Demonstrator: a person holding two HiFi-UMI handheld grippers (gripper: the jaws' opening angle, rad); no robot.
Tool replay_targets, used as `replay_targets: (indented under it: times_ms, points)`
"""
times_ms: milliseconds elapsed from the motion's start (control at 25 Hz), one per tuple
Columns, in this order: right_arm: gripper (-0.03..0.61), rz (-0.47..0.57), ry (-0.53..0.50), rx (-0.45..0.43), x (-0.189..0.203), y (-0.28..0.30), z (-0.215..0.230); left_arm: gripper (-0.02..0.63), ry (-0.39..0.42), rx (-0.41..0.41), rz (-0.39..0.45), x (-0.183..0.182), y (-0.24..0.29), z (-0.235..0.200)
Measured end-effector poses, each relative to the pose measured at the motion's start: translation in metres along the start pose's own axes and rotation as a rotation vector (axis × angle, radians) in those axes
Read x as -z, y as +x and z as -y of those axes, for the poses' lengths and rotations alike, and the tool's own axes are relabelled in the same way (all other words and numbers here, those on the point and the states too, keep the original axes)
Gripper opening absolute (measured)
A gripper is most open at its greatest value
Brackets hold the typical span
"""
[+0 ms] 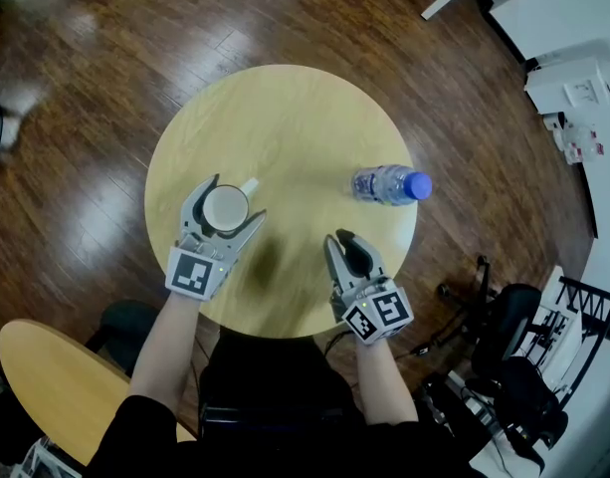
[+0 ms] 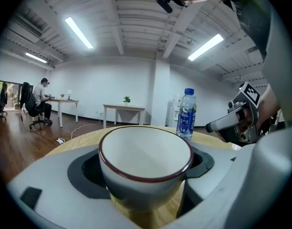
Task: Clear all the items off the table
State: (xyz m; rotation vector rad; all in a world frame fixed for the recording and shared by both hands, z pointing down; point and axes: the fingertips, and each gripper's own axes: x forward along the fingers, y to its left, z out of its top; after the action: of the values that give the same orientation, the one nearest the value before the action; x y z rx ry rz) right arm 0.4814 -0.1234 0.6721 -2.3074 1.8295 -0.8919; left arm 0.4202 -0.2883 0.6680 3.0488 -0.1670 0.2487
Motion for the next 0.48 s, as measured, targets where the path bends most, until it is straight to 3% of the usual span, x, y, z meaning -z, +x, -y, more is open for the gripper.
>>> replay_targets:
  times_ms: [200,320,480]
  points:
    - [0.094,-0.002,-0.011,-0.014,-0.001,0.002,-0.006,0.432,-0.027,0.006,-0.038,0.004,0.001,0.001]
    - [0.094,0.003,-0.022,-0.023,-0.005,0.002,-0.008,0.473,-0.047,0.018,-0.071,0.008,0.001,0.004]
    - [0.094,0.013,-0.027,-0.048,-0.008,-0.002,-0.012,0.474,-0.06,-0.015,-0.065,0.002,-0.012,0.004]
